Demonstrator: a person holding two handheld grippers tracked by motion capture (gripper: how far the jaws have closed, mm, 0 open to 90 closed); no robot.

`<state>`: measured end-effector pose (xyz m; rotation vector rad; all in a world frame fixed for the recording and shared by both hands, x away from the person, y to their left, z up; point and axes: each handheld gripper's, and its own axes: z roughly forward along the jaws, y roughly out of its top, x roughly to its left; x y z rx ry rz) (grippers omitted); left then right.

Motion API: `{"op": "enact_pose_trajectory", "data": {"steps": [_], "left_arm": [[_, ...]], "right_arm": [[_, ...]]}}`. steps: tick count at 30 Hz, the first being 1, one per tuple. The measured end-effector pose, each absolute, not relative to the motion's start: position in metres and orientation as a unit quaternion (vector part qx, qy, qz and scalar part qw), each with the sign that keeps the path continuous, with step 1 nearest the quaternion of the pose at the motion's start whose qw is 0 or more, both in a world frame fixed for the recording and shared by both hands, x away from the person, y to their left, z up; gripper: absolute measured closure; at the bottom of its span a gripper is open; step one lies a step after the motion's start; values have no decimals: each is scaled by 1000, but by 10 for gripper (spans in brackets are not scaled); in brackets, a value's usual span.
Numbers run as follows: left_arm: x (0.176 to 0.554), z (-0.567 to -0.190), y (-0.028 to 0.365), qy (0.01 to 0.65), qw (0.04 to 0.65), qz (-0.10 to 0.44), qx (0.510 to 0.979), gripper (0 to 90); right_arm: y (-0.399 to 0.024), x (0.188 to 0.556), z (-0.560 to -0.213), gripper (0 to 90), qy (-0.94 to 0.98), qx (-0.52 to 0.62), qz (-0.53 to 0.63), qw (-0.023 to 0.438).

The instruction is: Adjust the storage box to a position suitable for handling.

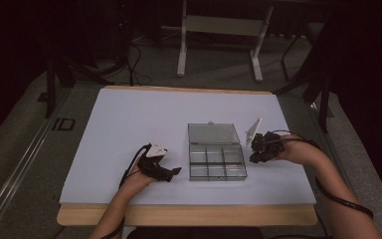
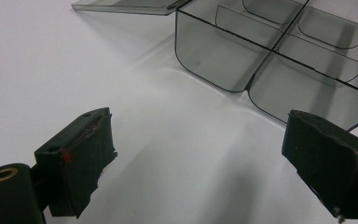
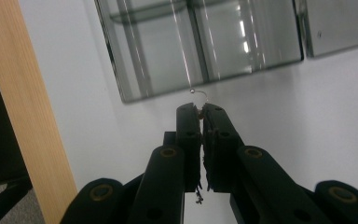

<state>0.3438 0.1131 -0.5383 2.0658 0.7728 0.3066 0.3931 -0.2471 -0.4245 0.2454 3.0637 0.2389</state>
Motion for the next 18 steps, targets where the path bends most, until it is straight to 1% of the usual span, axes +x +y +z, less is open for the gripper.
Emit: {"op": "enact_pose_trajectory", "data": {"steps": [18], "left_arm": [[344, -538, 113, 309, 441, 124, 833, 93]], "right_arm": [[-203, 397, -427, 855, 994, 47, 98, 29]]}}
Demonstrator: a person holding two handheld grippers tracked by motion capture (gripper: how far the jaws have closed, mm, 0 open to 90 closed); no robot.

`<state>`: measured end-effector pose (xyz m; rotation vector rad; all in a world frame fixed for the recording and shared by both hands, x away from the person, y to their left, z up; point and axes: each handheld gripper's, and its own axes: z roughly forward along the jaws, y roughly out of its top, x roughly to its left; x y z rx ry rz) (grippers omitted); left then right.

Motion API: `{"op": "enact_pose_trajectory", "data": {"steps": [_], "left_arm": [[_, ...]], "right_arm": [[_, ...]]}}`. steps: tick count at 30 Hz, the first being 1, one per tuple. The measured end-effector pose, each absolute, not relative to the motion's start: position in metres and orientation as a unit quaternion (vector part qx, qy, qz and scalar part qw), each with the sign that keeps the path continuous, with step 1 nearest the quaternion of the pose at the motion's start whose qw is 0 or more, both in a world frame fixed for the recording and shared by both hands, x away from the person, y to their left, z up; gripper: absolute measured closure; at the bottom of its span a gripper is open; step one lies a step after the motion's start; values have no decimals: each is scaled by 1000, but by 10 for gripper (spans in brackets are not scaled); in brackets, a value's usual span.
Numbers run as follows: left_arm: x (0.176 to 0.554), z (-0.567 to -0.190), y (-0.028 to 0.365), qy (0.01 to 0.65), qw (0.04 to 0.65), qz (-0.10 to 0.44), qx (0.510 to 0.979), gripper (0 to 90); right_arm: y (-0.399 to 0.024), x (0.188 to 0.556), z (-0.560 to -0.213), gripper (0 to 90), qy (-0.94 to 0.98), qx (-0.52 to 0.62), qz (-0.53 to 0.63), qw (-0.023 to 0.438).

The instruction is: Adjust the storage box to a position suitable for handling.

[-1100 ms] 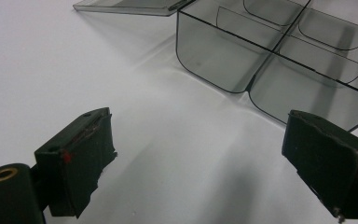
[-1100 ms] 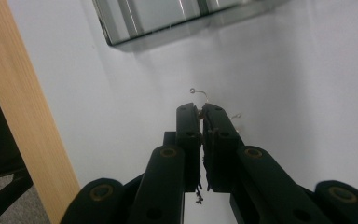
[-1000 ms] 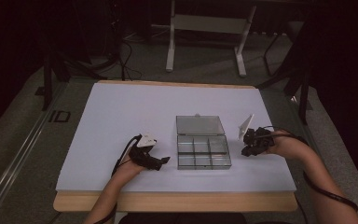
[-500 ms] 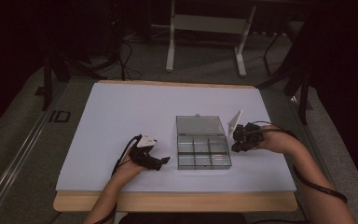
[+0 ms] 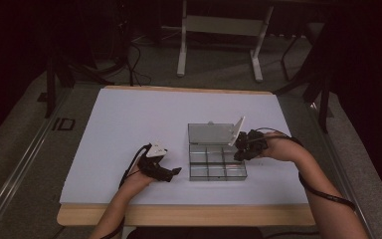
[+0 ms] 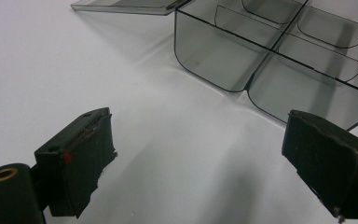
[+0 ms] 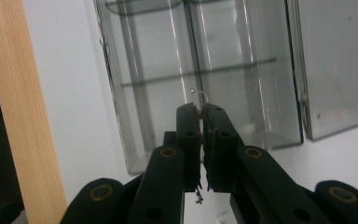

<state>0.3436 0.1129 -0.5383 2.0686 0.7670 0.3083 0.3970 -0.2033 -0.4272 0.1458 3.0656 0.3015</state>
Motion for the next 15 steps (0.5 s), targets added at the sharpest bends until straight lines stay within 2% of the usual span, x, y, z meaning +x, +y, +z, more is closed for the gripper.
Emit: {"op": "enact_pose_trajectory", "data": {"steps": [15], "left_arm": [[343, -538, 112, 304, 439, 125, 836, 93]], "right_arm": [[-170, 402, -433, 856, 993, 30, 111, 22]]}}
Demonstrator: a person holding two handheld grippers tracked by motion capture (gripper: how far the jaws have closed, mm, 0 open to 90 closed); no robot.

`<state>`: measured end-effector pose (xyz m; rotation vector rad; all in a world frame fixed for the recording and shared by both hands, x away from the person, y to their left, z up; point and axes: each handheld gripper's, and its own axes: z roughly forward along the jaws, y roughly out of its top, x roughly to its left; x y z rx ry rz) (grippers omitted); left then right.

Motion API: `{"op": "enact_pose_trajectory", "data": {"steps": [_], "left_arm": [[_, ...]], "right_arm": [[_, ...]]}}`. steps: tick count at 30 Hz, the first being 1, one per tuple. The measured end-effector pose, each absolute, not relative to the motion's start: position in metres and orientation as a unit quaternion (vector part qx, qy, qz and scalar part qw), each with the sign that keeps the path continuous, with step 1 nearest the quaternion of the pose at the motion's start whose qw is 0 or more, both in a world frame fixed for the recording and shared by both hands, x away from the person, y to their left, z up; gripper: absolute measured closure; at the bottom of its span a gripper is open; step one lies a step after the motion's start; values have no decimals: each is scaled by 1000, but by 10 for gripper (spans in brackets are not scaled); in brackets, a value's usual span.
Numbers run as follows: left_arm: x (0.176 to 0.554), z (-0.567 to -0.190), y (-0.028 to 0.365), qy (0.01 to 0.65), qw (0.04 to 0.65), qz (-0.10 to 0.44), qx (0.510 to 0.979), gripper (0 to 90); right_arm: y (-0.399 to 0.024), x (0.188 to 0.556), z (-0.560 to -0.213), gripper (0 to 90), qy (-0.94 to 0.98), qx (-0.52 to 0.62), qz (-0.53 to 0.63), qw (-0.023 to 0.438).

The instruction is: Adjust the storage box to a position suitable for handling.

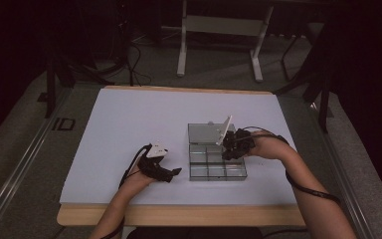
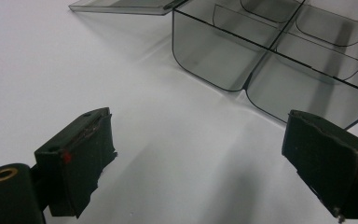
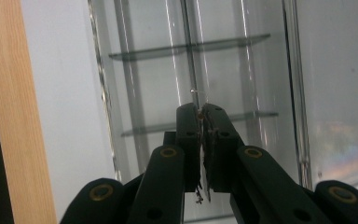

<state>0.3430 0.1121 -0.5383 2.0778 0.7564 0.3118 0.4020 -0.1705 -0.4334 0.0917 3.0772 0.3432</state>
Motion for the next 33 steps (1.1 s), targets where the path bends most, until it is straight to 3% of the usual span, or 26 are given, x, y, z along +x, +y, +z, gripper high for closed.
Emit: {"op": "enact_pose_trajectory", "data": {"steps": [33], "left_arm": [[342, -538, 113, 304, 445, 127, 833, 93]], "right_arm": [[-106, 412, -452, 856, 995, -6, 94, 8]]}}
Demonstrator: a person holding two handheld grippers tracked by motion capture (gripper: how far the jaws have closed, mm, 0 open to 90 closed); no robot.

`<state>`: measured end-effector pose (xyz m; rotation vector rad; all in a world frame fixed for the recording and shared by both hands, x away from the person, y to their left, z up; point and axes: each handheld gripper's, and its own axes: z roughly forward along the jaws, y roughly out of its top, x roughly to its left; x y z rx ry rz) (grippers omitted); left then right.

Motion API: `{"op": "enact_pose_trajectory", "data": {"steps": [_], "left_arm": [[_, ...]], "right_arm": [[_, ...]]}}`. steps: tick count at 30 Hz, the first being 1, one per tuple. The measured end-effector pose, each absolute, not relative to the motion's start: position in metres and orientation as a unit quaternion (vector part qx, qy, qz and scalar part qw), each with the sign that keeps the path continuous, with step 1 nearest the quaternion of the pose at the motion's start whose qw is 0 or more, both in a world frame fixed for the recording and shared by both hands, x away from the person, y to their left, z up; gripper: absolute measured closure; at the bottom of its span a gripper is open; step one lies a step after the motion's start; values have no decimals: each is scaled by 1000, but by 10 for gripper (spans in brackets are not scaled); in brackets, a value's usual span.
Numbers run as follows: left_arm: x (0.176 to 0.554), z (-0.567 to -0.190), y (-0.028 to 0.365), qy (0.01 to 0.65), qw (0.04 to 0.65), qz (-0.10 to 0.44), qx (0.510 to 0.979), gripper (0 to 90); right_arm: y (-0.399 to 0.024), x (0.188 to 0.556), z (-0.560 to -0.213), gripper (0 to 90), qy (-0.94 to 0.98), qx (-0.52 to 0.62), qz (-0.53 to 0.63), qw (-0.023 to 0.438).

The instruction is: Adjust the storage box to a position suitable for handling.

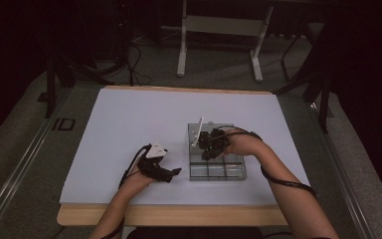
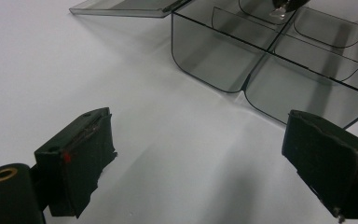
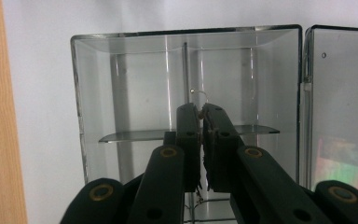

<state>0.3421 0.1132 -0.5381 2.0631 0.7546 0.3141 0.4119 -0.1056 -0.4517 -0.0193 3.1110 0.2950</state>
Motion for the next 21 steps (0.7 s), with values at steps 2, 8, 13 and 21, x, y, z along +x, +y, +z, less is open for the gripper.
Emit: {"op": "enact_pose_trajectory", "data": {"steps": [2, 8, 13, 21], "left_arm": [[342, -538, 113, 304, 445, 126, 833, 93], [342, -538, 113, 305, 446, 125, 832, 93], [342, -538, 113, 304, 445, 124, 833, 93], [343, -538, 114, 304, 447, 123, 832, 93]], "right_arm": [[-104, 413, -452, 856, 996, -5, 94, 7], [-102, 415, -455, 856, 996, -7, 89, 6], [-101, 417, -458, 855, 996, -5, 85, 4], [-98, 419, -459, 848, 996, -3, 88, 7]]}}
